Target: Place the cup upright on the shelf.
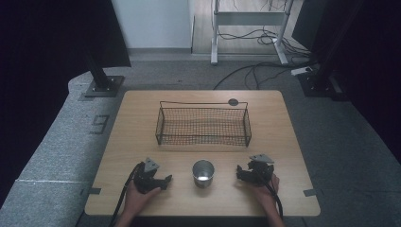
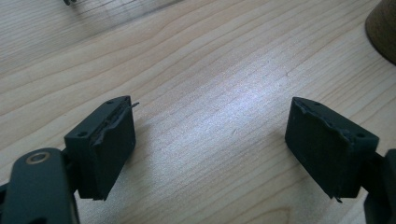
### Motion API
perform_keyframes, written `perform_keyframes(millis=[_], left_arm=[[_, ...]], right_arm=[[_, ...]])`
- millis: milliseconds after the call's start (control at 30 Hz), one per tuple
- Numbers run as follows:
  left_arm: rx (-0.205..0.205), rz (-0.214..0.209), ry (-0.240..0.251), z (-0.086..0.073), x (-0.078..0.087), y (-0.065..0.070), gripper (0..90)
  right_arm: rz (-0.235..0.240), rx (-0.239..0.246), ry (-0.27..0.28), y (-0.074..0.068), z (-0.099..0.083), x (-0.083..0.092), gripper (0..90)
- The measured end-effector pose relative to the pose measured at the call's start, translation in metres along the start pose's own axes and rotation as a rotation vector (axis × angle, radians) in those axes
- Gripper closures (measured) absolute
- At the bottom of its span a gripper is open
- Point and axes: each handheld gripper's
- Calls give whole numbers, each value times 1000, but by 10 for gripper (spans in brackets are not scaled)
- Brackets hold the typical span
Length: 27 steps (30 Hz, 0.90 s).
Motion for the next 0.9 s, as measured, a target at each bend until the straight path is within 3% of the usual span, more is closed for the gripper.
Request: perform_keyframes(millis=[567, 900], left_arm=[[0, 0, 0, 0, 0, 0, 161], [0, 0, 0, 0, 0, 0, 161]], right_arm=[[28, 20, -6, 5, -1, 4, 129], [80, 39, 72, 2, 5, 20, 132]])
Point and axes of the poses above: each handheld gripper's, and its own axes: x roughly backward along the jaws, z roughly out of its top, y roughly to its right, and after that the axes turned 9 degrees about z, right-handed
